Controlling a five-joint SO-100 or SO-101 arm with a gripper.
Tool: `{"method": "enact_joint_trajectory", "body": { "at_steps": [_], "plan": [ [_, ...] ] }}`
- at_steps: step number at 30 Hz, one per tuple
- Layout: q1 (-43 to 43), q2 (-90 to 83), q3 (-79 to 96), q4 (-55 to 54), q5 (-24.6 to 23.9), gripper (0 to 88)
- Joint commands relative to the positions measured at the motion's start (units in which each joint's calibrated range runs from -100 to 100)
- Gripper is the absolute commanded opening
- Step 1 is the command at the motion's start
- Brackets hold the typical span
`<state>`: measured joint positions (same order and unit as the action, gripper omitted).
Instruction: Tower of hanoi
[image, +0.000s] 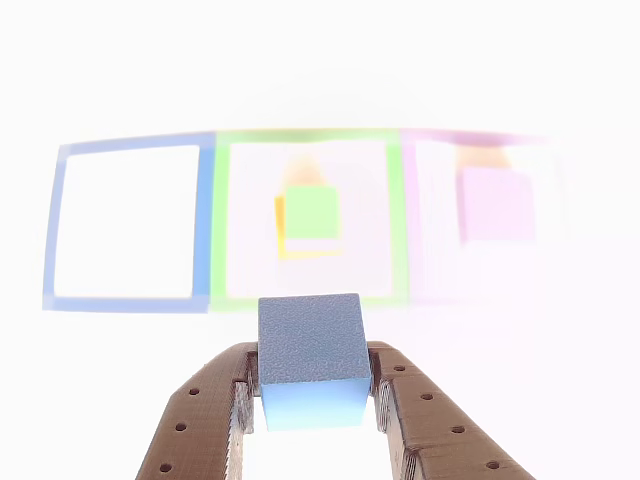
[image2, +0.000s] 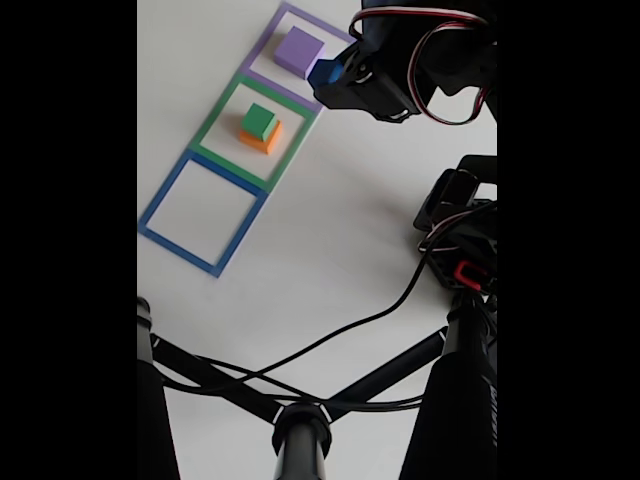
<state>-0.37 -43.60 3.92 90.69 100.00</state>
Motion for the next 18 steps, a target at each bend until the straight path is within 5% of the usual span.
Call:
{"method": "enact_joint_trajectory", "body": {
  "at_steps": [1, 18],
  "plan": [
    [1.4, -3.5, 12.0, -11.8, 0.0, 3.4],
    [0.6, -5.6, 60.0, -70.5, 0.0, 3.6]
  ]
}}
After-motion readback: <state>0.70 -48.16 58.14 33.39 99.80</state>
